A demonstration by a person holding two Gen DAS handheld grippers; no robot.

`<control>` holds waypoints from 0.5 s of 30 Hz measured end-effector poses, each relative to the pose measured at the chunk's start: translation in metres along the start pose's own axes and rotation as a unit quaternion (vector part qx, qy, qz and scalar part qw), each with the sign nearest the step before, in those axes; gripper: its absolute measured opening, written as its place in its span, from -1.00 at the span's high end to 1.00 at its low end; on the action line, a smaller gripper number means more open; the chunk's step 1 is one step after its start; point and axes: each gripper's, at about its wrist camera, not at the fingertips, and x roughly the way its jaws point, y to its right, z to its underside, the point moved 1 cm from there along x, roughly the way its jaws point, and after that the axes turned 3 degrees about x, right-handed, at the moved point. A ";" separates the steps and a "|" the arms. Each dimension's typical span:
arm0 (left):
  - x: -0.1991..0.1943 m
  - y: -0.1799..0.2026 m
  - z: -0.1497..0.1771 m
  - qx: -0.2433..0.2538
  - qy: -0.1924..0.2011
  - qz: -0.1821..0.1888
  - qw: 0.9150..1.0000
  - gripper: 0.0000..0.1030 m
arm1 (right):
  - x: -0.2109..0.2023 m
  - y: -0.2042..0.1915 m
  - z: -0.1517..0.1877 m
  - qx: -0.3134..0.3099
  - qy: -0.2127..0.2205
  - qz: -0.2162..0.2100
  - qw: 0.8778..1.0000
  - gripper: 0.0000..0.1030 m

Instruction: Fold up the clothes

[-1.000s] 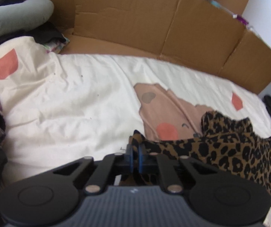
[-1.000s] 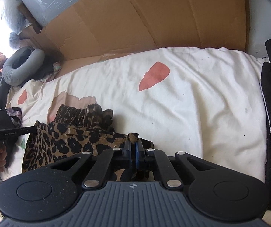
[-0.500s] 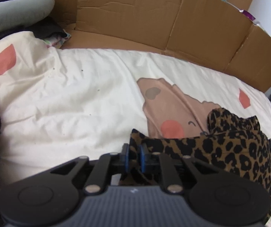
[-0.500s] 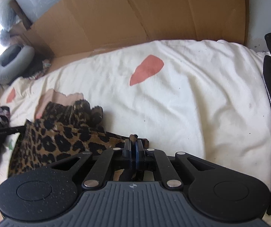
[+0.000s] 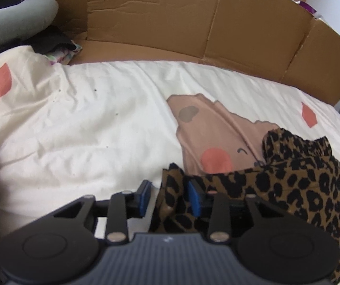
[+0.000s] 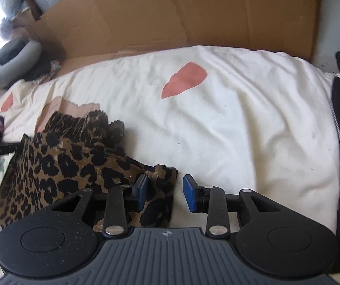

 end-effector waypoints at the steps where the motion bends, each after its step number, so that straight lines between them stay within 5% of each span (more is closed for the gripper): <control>1: 0.000 0.001 0.000 0.004 0.000 -0.002 1.000 0.24 | 0.002 -0.001 0.000 -0.003 -0.003 0.000 1.000 0.27; 8: 0.002 0.005 -0.001 0.010 -0.007 -0.008 1.000 0.19 | 0.005 -0.007 0.006 -0.031 0.002 0.002 1.000 0.41; 12: 0.001 0.005 0.001 0.001 -0.009 -0.005 1.000 0.20 | 0.002 -0.007 0.004 -0.025 0.000 -0.005 1.000 0.84; 15: -0.001 0.005 0.005 0.003 -0.003 0.000 1.000 0.35 | -0.005 -0.004 0.005 -0.015 0.005 -0.004 1.000 0.92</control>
